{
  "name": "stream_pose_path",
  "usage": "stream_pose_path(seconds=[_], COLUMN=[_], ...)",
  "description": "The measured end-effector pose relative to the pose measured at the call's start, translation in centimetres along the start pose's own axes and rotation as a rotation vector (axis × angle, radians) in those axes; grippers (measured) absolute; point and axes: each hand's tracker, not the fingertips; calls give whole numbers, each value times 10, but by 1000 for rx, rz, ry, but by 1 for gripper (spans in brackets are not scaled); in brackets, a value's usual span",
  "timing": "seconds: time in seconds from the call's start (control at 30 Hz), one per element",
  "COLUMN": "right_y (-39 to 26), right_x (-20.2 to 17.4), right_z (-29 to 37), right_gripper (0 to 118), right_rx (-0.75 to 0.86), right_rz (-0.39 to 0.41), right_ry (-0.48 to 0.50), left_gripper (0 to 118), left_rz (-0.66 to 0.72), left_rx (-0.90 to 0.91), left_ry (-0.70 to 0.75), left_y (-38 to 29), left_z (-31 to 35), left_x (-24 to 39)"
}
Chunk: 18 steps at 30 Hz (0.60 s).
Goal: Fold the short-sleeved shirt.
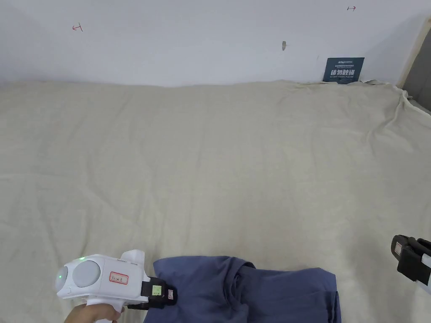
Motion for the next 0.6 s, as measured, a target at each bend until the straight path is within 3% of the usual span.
stream_pose_path(seconds=[0.33, 0.6], right_y=[6, 9], right_x=[-3, -8], right_z=[-3, -9], right_gripper=[1, 1], right_rx=[9, 10], right_rz=[5, 10], right_ry=[7, 25], left_gripper=[12, 12], left_rz=[17, 49], left_rx=[58, 104], left_ry=[30, 177], left_y=[7, -1], left_z=[45, 109], left_x=[3, -25])
